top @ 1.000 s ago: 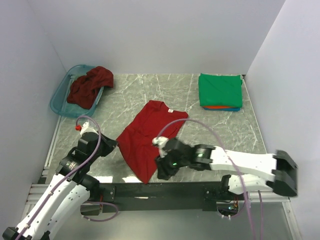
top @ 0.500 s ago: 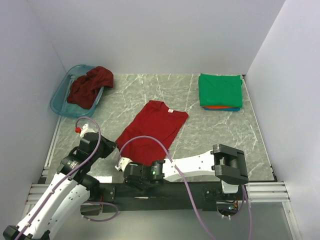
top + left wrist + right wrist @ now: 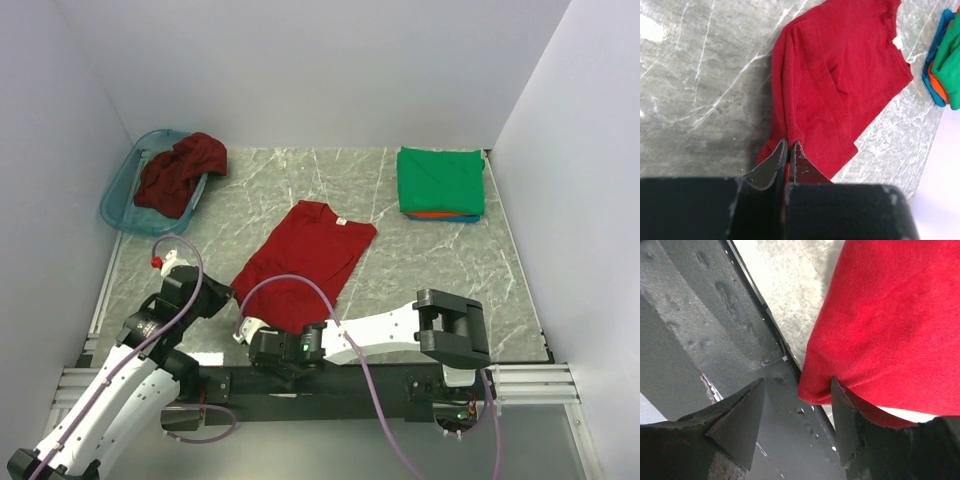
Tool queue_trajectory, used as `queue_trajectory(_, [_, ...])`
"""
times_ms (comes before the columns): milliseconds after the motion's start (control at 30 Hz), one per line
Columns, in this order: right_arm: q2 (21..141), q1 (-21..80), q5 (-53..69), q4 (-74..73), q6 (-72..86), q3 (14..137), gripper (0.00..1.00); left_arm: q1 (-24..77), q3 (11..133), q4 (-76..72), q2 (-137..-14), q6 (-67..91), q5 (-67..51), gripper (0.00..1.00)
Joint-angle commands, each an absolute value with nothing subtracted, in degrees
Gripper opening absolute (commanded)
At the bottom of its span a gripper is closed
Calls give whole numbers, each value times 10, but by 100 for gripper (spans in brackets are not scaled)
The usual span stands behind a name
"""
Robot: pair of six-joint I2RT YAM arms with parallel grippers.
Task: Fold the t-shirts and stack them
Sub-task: Fold the tshirt
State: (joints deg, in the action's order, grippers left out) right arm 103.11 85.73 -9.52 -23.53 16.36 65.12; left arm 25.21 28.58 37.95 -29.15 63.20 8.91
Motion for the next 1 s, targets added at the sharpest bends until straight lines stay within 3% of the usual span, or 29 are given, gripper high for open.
queue_trajectory(0, [1046,859,-87,-228,156,647,62,251,282,364,-296,642,101,4])
queue_trajectory(100, [1063,859,-101,-229,160,650,59,251,279,360,-296,643,101,3])
queue_trajectory(233, [1074,858,-141,-239,182,655,38,251,277,358,-296,645,106,4])
queue_trajectory(400, [1060,858,-156,-243,193,655,22,251,284,362,-305,644,112,4])
queue_trajectory(567, [998,858,-113,-230,180,651,15,251,296,370,-294,650,130,4])
queue_trajectory(967, [833,804,119,-185,172,624,17,251,379,407,-280,643,213,9])
